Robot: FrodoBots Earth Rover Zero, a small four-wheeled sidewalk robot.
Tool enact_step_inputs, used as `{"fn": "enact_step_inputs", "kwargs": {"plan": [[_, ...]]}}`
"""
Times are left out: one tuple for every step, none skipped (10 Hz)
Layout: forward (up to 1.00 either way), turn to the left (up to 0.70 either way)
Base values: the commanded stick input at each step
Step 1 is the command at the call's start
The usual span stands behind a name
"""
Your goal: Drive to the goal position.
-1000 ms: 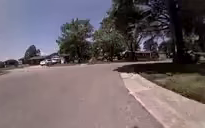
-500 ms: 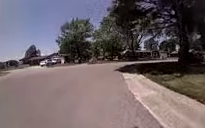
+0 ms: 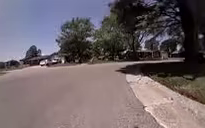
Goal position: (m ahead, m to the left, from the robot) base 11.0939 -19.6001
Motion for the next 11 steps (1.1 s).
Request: {"fn": "enact_step_inputs", "kwargs": {"plan": [[0.70, 0.00], [0.70, 0.00], [0.70, 0.00], [0.70, 0.00], [0.70, 0.00], [0.70, 0.00], [0.70, 0.00], [0.70, 0.00], [0.70, 0.00], [0.70, 0.00], [0.70, 0.00]]}}
